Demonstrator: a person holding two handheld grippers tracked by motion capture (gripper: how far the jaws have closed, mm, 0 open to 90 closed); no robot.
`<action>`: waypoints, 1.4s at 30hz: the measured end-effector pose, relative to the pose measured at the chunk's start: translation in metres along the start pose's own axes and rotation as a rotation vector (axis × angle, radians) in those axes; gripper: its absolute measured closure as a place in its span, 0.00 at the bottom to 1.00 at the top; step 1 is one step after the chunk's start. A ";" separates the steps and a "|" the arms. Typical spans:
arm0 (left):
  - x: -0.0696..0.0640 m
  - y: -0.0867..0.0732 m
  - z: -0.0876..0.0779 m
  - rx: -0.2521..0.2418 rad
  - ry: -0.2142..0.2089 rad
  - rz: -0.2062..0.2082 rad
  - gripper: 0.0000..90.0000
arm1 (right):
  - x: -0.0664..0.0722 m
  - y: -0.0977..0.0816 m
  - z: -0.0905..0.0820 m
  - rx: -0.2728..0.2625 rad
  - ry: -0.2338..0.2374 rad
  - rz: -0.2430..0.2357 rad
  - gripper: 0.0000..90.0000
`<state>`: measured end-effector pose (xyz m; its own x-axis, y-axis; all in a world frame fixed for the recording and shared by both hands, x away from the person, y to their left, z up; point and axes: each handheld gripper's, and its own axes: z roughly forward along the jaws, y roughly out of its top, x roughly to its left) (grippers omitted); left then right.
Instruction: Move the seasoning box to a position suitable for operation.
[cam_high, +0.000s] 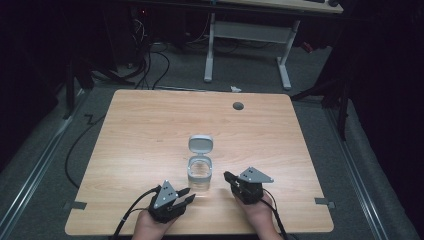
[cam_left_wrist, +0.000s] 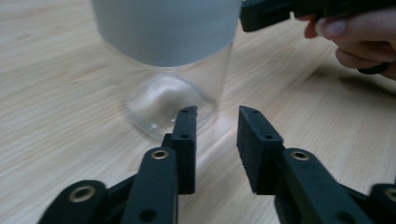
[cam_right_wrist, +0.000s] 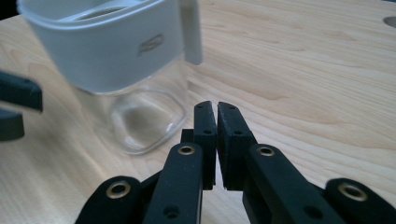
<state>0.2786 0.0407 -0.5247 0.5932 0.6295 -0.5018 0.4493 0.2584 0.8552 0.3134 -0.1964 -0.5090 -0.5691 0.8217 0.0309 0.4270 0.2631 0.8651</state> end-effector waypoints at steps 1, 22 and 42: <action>-0.002 -0.001 0.003 -0.004 0.002 0.010 0.81 | -0.002 0.001 0.000 -0.002 -0.006 0.004 0.97; -0.008 -0.010 0.038 -0.003 0.039 0.040 0.99 | -0.020 0.028 0.027 0.003 -0.045 0.057 1.00; -0.005 -0.007 0.037 -0.013 0.035 0.000 1.00 | -0.016 0.087 0.055 -0.052 -0.032 0.021 1.00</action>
<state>0.2970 0.0087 -0.5333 0.5698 0.6545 -0.4969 0.4399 0.2677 0.8572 0.3980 -0.1590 -0.4615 -0.5371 0.8428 0.0341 0.4009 0.2195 0.8894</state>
